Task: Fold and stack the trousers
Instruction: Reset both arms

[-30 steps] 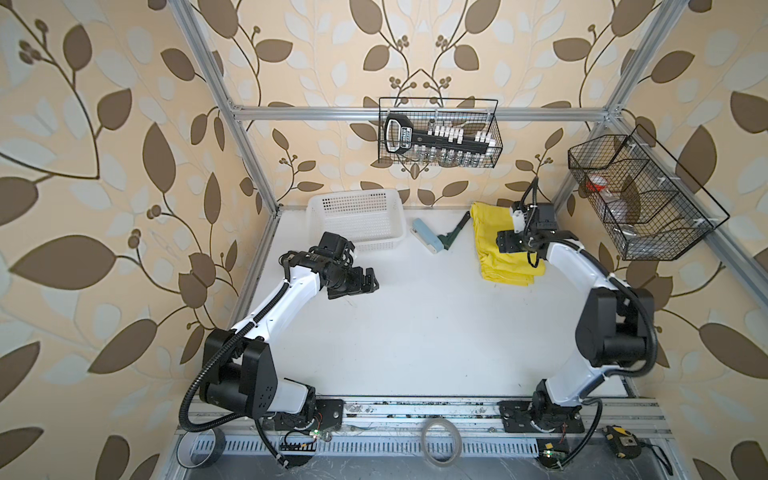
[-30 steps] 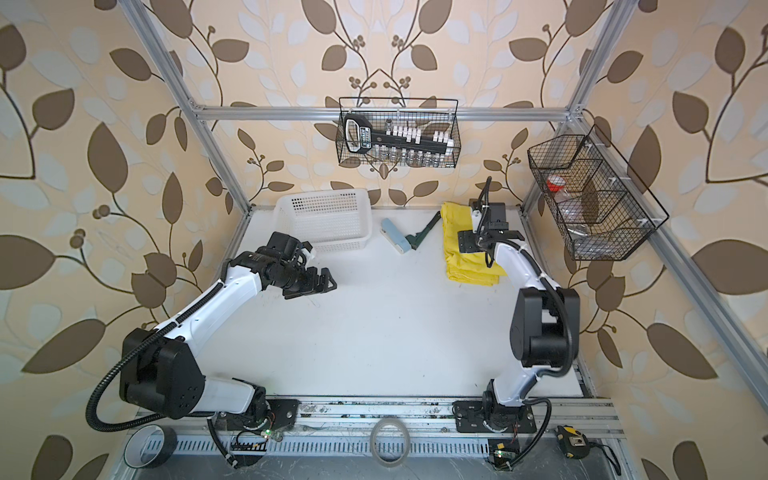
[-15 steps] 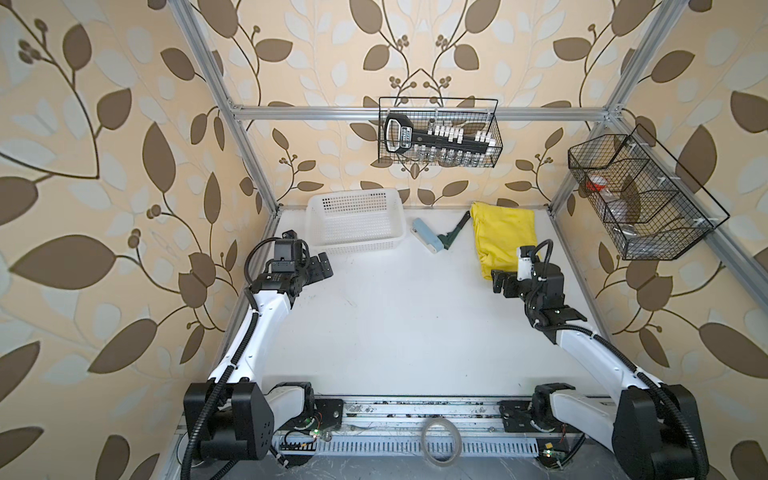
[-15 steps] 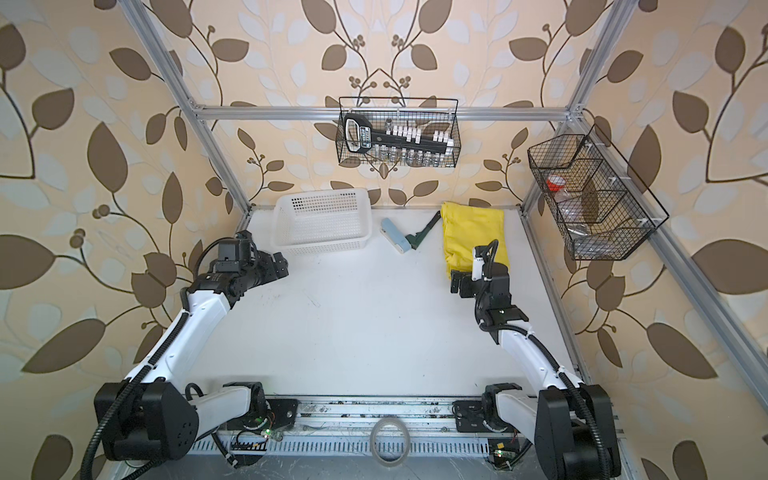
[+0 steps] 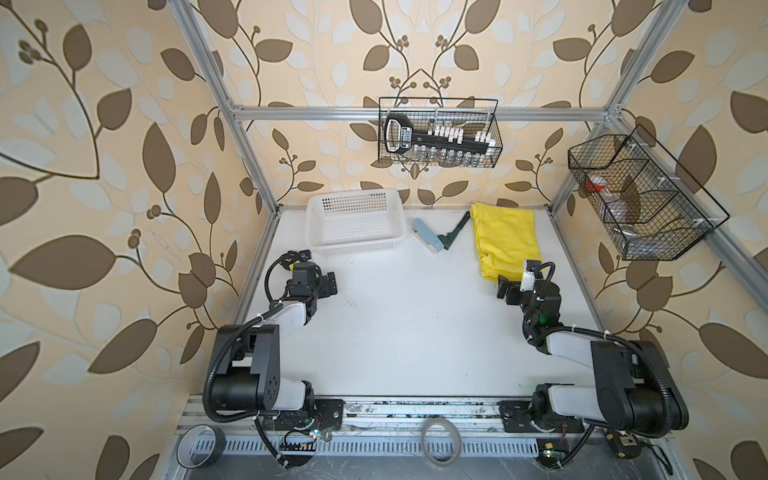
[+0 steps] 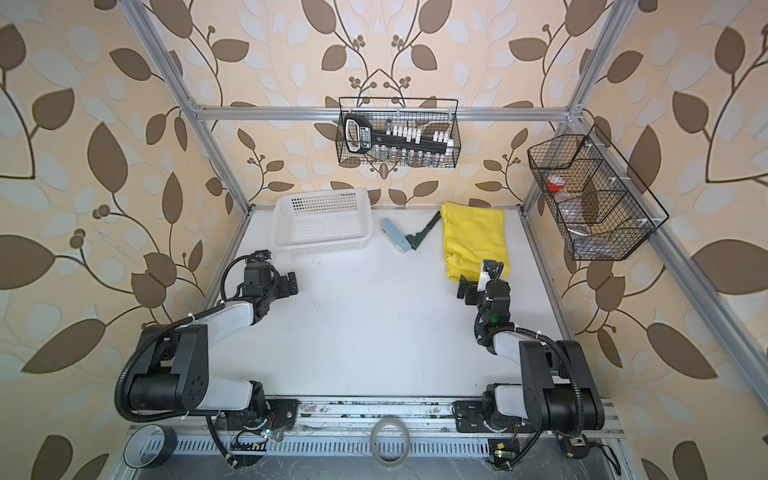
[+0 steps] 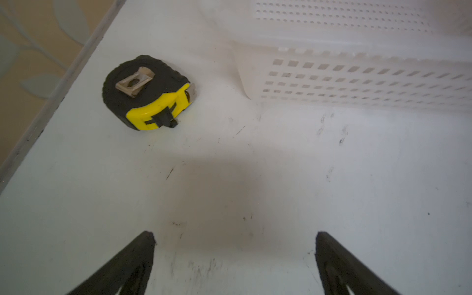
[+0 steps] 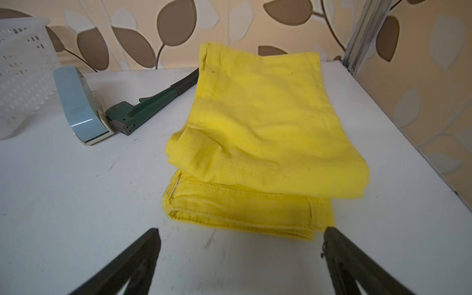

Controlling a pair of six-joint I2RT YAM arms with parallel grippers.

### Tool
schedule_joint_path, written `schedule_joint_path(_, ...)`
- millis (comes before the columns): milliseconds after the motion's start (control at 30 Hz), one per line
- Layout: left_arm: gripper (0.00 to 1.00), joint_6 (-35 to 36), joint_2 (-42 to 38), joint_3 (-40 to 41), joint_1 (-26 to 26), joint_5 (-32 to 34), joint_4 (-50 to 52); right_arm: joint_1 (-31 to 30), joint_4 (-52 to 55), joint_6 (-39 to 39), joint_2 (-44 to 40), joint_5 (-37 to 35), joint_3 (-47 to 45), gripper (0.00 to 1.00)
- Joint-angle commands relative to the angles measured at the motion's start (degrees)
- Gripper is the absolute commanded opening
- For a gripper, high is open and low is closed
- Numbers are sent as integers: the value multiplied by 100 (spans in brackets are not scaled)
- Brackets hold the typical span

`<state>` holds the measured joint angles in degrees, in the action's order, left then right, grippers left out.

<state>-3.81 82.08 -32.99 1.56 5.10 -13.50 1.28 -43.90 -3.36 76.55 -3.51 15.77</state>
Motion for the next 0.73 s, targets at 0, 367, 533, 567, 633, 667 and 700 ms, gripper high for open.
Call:
schedule_joint_path(0,99,437,290,-45,28,-498,-944,-13,-919,194,-68,240,-290,100)
schedule_joint_path(367,99,329,328,354,120,-531,-1580,-279,-1684,102,47,-790,-673,100)
schedule_joint_path(533,99,329,313,394,122,-517,-1635,-447,-1714,252,134,-824,-621,100)
schedule_joint_path(567,99,329,316,398,124,-516,-1636,-383,-1753,218,150,-723,-613,100)
schedule_joint_path(633,99,331,315,390,123,-519,-1625,-348,-1690,199,114,-712,-619,100)
schedule_joint_path(667,99,329,309,390,125,-519,-1626,-345,-1699,200,102,-712,-619,100)
schedule_joint_path(700,99,329,308,399,124,-517,-1637,-350,-1701,198,105,-708,-619,100)
